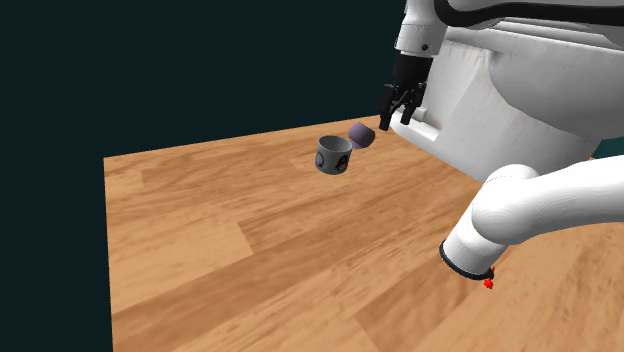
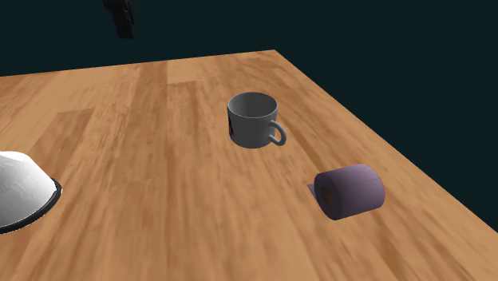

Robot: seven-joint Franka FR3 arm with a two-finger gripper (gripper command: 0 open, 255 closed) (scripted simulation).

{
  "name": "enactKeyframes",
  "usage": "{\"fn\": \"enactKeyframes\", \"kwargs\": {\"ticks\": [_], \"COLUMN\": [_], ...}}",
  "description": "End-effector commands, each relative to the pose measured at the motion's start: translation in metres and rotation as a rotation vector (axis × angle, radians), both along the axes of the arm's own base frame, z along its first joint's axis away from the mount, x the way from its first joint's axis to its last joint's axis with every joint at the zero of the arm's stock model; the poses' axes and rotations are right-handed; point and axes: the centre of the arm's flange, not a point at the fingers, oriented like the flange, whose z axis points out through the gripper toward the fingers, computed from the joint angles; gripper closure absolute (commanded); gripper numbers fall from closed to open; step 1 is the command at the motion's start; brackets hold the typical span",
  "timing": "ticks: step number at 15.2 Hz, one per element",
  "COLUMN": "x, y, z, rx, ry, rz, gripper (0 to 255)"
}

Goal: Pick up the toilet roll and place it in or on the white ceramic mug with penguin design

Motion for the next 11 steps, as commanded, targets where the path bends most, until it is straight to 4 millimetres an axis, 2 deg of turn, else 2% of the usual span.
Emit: {"fn": "enactKeyframes", "kwargs": {"ticks": [1, 11], "x": [0.0, 0.053], "y": [0.0, -0.138], "z": [0.0, -0.038], "rx": [0.0, 0.17], "ry": [0.0, -0.044], "rz": [0.0, -0.045], "gripper": [0, 0]}}
